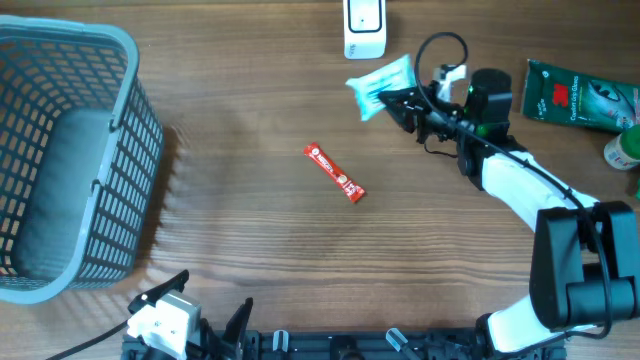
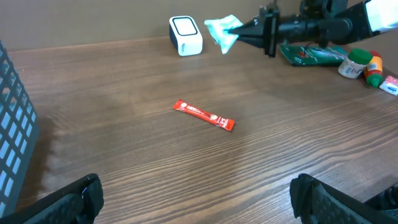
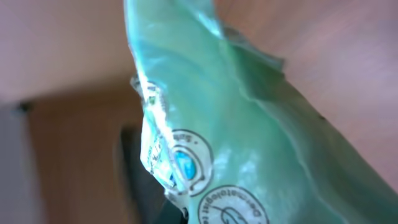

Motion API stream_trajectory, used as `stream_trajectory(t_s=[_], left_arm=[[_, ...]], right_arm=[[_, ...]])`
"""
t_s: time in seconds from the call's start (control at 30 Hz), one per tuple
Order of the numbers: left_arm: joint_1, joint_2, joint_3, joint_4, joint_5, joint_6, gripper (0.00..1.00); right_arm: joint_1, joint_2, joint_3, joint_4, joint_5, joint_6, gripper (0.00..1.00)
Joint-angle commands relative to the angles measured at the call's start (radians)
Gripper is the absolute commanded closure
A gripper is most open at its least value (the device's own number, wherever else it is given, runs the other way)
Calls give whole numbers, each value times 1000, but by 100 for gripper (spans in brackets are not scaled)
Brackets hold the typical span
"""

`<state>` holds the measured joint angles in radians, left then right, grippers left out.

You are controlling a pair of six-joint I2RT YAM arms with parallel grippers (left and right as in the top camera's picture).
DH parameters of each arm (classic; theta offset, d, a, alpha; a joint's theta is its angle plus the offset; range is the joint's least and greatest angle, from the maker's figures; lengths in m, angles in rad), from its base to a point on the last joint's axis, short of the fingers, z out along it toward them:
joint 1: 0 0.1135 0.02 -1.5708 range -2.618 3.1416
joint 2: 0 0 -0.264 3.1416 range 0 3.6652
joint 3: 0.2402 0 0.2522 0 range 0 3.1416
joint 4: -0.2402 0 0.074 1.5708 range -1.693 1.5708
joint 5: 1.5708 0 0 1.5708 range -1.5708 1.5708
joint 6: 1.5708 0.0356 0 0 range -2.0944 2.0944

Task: Scan the item barcode
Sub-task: 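Carry the teal packet to the white scanner and hold it there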

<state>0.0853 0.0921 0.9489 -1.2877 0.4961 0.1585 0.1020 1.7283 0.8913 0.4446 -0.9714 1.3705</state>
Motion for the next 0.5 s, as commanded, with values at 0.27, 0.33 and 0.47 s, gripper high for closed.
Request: stream_trajectory(t_s=[0.27,0.33,0.47], left_arm=[[-2,-7,-1,0,9,-9,0],[-2,-7,-1,0,9,-9,0],[-2,-7,-1,0,9,-9,0]], right_arm=[[-74,3,36,-154,-509,700,96],[-101,3,38,-495,-521,700,96],[-150,3,38,-774,-440,700,96]])
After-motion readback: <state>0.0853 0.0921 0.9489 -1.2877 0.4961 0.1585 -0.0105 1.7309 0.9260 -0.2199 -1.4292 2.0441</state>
